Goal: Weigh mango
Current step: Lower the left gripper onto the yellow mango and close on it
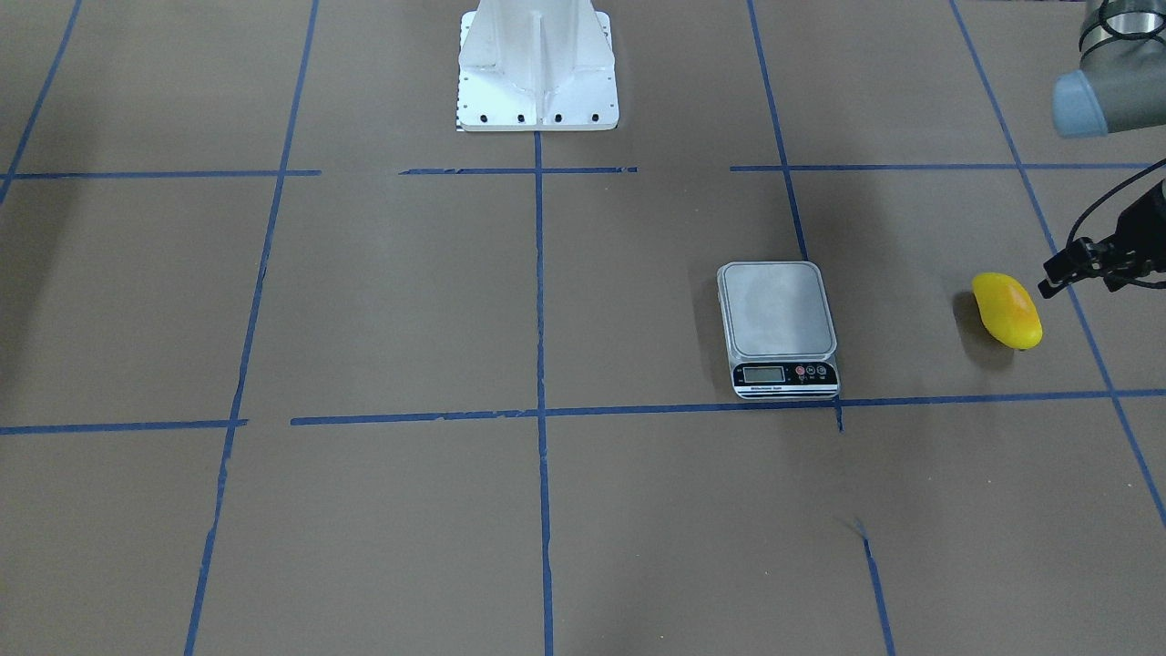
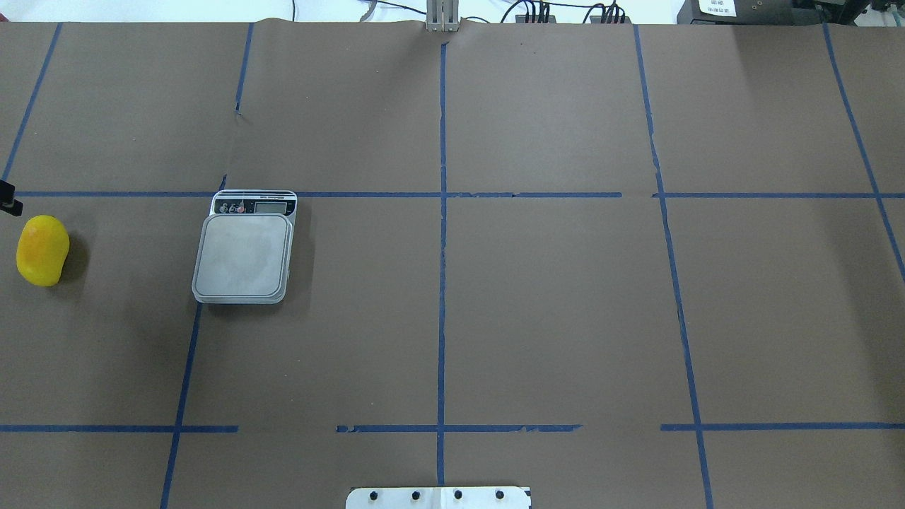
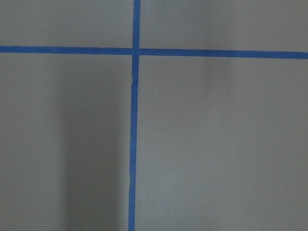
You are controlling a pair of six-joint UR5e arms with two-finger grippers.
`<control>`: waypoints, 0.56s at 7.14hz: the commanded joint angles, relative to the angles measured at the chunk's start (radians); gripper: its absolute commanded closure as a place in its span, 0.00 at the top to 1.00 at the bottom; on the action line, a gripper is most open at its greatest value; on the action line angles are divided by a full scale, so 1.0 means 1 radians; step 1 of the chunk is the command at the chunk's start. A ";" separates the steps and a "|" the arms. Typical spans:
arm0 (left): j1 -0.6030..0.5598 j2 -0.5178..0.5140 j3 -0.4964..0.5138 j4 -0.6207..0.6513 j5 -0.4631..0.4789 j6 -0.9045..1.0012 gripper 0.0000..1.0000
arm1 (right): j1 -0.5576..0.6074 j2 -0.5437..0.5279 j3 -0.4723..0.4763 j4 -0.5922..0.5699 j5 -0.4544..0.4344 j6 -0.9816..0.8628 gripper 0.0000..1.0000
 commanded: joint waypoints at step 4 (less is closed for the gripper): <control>0.121 0.001 0.157 -0.201 0.051 -0.090 1.00 | 0.000 0.000 0.000 0.000 0.000 0.000 1.00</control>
